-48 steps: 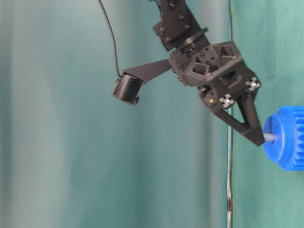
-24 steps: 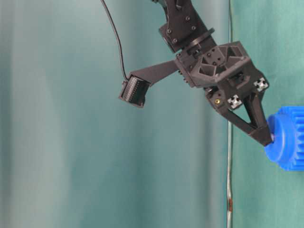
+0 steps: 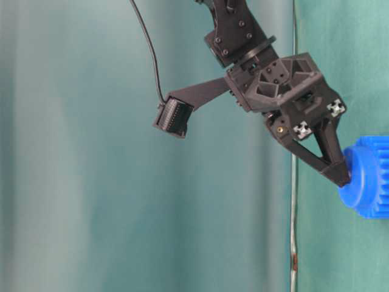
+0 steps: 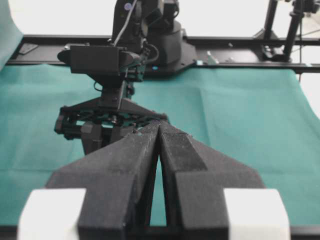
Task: Insert the shaft placed at a random location into the center hole of the medium gear at another random location.
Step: 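Lower the shaft into the gear's center hole with the right gripper, then open the right gripper and withdraw it rightward from the gear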
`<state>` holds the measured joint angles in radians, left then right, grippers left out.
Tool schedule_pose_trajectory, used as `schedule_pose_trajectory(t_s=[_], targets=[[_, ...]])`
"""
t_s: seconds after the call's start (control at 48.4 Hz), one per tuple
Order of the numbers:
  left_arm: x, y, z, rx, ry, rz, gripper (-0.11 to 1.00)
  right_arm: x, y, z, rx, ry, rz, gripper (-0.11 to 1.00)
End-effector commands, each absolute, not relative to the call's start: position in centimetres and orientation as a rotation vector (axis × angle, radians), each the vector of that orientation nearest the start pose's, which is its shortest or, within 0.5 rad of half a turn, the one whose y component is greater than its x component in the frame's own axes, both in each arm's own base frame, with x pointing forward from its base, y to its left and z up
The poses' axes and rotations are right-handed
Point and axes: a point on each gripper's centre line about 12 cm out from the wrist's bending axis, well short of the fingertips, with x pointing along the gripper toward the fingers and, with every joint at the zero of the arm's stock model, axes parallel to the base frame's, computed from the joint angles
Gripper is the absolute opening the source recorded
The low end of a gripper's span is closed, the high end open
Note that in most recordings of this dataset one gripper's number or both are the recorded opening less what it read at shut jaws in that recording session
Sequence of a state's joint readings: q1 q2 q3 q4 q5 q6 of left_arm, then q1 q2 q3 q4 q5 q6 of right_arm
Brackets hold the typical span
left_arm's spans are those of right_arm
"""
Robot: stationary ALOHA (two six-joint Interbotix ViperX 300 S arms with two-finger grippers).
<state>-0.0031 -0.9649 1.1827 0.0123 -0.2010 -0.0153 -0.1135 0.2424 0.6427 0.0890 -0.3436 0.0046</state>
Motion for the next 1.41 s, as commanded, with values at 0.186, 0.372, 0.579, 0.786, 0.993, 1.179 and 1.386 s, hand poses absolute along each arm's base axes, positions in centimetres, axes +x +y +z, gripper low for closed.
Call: schedule_pose_trajectory(t_s=[0.186, 0.372, 0.579, 0.786, 0.993, 1.179, 1.386], targets=[[20.1, -0.1, 28.9, -0.002, -0.006, -0.006, 0.00, 42.6, -5.0, 12.5, 0.109, 0.484, -0.159, 0.15], [20.1, -0.1, 28.9, -0.002, -0.006, -0.006, 0.00, 42.6, -4.8, 12.5, 0.108, 0.484, -0.156, 0.48], [20.1, -0.1, 28.9, -0.002, -0.006, -0.006, 0.00, 42.6, -4.7, 12.5, 0.106, 0.485, -0.153, 0.76], [20.1, -0.1, 29.0, -0.002, -0.008, -0.008, 0.00, 42.6, -4.7, 13.2, 0.107, 0.471, -0.153, 0.75], [20.1, -0.1, 29.0, -0.002, -0.008, -0.008, 0.00, 41.9, -4.6, 16.4, 0.102, 0.430, -0.146, 0.75], [20.1, -0.1, 29.0, -0.002, -0.008, -0.008, 0.00, 40.9, -4.4, 19.1, 0.098, 0.425, -0.137, 0.75], [20.1, -0.1, 29.0, -0.002, -0.009, -0.006, 0.00, 39.5, -4.2, 21.7, 0.091, 0.413, -0.128, 0.75]])
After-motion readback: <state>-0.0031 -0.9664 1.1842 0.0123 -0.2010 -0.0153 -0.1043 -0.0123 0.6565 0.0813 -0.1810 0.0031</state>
